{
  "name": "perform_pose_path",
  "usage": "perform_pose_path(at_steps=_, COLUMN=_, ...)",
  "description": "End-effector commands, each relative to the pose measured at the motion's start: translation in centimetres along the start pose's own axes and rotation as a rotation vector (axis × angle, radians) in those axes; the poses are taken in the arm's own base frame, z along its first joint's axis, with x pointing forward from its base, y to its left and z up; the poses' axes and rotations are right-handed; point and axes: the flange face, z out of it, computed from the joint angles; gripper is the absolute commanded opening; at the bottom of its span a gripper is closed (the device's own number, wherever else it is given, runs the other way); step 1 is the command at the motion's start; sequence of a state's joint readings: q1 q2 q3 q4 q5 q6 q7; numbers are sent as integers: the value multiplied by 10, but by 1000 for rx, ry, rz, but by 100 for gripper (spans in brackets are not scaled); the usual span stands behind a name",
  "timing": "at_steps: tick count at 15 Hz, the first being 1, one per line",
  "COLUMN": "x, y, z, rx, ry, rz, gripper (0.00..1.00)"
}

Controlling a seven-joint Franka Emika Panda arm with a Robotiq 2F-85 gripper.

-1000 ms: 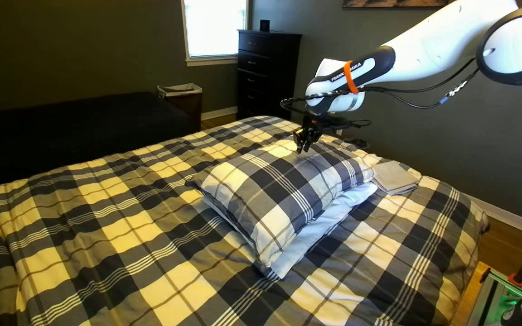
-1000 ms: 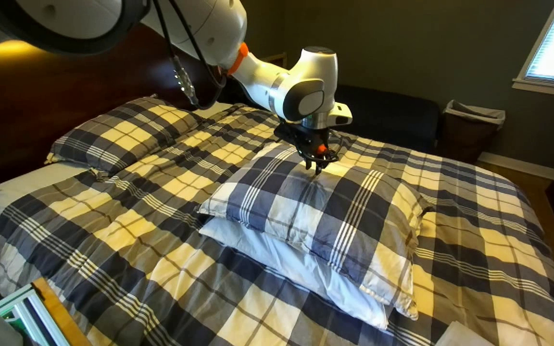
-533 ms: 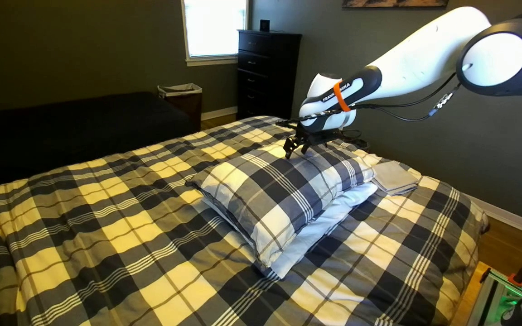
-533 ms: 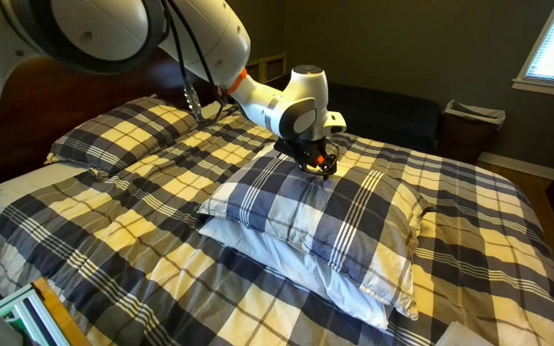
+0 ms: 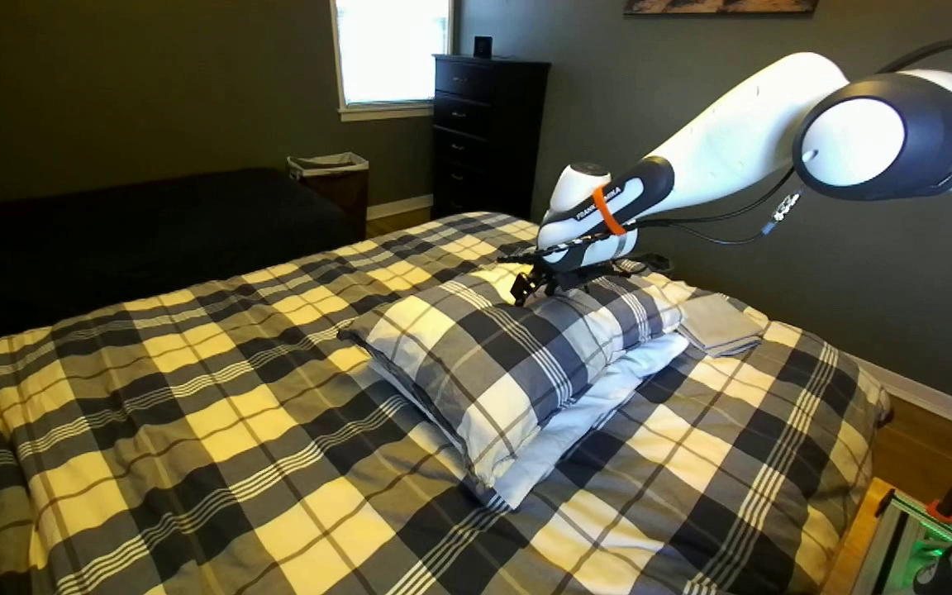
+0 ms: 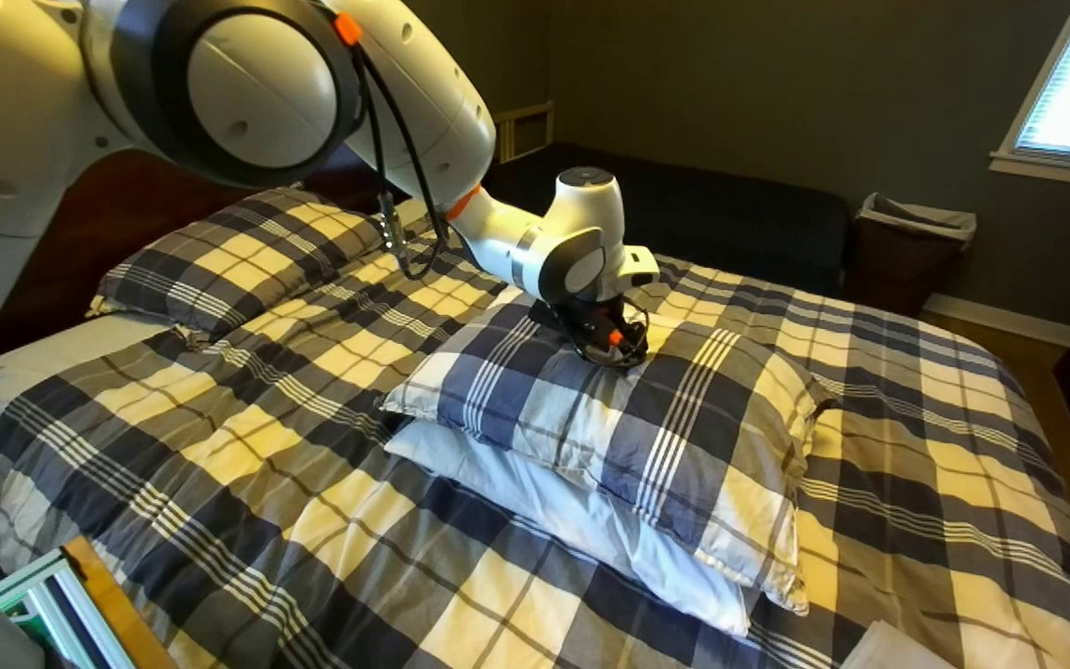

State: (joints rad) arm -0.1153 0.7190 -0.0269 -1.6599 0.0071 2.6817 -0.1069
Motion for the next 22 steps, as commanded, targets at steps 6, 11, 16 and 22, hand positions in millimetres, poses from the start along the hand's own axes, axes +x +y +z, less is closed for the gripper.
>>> perform_pose_path(at_steps=6, x=0, y=3, z=53, rx=-17, ry=-61, rz=8, gripper=100)
perform_pose_path(at_steps=11, x=2, y=0, z=58, rx=-19, ry=-66, rz=-1, gripper=74)
perform_pose_path(at_steps=16, x=4, y=-8, z=52, rx=-12, ry=-86, rz=-3, gripper=37)
perform_pose_path(at_steps=22, x=7, y=-18, z=38, rx=16, ry=-112, rz=-7, gripper=0)
